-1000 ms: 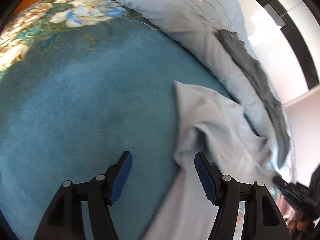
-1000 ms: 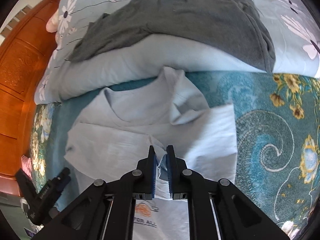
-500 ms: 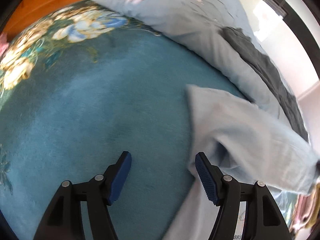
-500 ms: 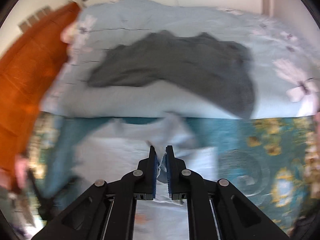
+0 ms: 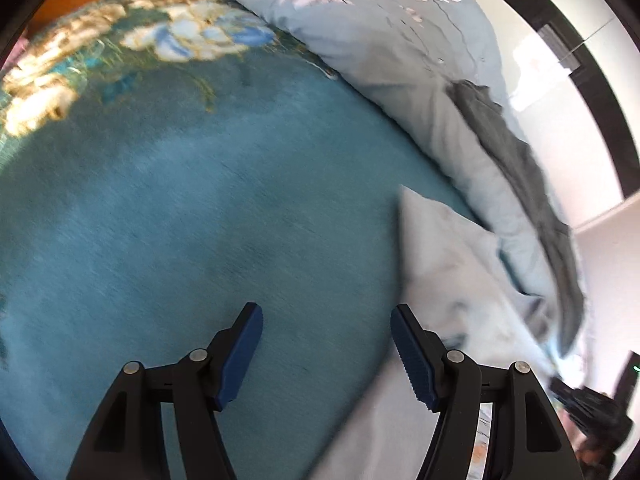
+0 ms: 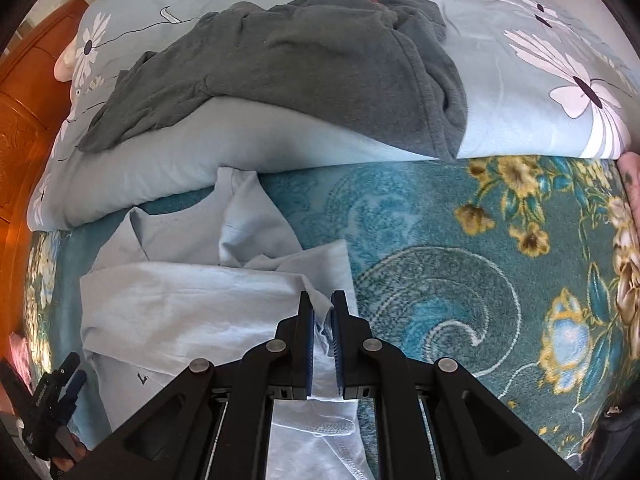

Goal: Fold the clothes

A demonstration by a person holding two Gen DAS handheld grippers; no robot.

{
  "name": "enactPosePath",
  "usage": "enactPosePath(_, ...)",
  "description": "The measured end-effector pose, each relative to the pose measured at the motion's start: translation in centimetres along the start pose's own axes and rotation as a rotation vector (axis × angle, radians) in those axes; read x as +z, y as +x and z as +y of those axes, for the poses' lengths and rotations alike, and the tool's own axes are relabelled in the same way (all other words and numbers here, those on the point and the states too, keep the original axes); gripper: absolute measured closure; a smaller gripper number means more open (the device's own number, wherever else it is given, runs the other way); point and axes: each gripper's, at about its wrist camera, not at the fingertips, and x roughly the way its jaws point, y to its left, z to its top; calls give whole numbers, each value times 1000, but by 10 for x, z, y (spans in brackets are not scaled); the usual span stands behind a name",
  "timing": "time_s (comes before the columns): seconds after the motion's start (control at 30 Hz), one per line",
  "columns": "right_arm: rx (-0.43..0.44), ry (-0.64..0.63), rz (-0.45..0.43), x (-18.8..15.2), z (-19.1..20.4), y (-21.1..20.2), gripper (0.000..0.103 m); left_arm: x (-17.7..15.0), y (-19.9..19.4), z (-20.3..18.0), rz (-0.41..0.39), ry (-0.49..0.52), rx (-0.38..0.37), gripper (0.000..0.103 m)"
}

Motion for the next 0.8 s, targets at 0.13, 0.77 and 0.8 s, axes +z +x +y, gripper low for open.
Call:
enactPosePath(0.13,23,15,4,3,0,0,95,-7,-3,-12,35,63,-33,33)
enactPosePath(0.77,74,-17,8,2,1,-6,95,-3,5,-19,-105,141,135,31)
enactPosePath(0.8,58,-23,17,0,1,-1,95,-4,10,-17,-84,146,155,31)
